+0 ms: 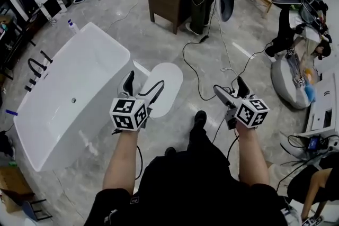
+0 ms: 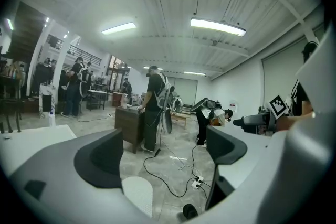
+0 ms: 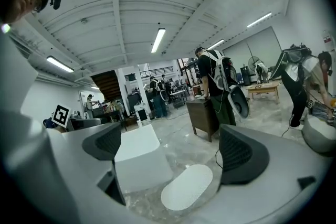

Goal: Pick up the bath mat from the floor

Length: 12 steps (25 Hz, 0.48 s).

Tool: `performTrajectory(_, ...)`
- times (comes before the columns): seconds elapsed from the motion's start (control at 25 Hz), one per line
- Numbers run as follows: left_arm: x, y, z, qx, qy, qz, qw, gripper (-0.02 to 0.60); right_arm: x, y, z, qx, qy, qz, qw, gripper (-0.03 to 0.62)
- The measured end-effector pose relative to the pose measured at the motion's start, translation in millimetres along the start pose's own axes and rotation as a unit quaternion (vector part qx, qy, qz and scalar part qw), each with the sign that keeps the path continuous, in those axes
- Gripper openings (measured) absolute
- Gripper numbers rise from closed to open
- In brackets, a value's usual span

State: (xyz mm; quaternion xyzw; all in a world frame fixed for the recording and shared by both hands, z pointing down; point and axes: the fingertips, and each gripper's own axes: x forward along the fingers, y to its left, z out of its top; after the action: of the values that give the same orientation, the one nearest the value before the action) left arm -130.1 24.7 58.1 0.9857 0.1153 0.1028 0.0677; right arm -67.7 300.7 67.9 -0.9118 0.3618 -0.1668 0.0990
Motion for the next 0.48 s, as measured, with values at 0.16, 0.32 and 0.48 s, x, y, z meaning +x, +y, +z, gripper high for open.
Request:
performTrajectory(0.16,28.3,14.1,5.3,0.013,0.007,0.017,0.9998,0.505,41.4,-25.5,10.8,0.007,-0.009,0.018,1.0,0.583)
performTrajectory(0.32,76.4,20.9,4.1,0.01,0.02,0.035,0.9992,0.505,83.2,-65.5,28.8,-0.006,-0.017,0.035,0.999,0.582)
performTrajectory(0.48,128.6,25.8,16.2,0.003,0.022,0.066,0.9976,0.504,129.2,-110.2,54.8,-0.012,-0.012,0.068,0.998,0.583)
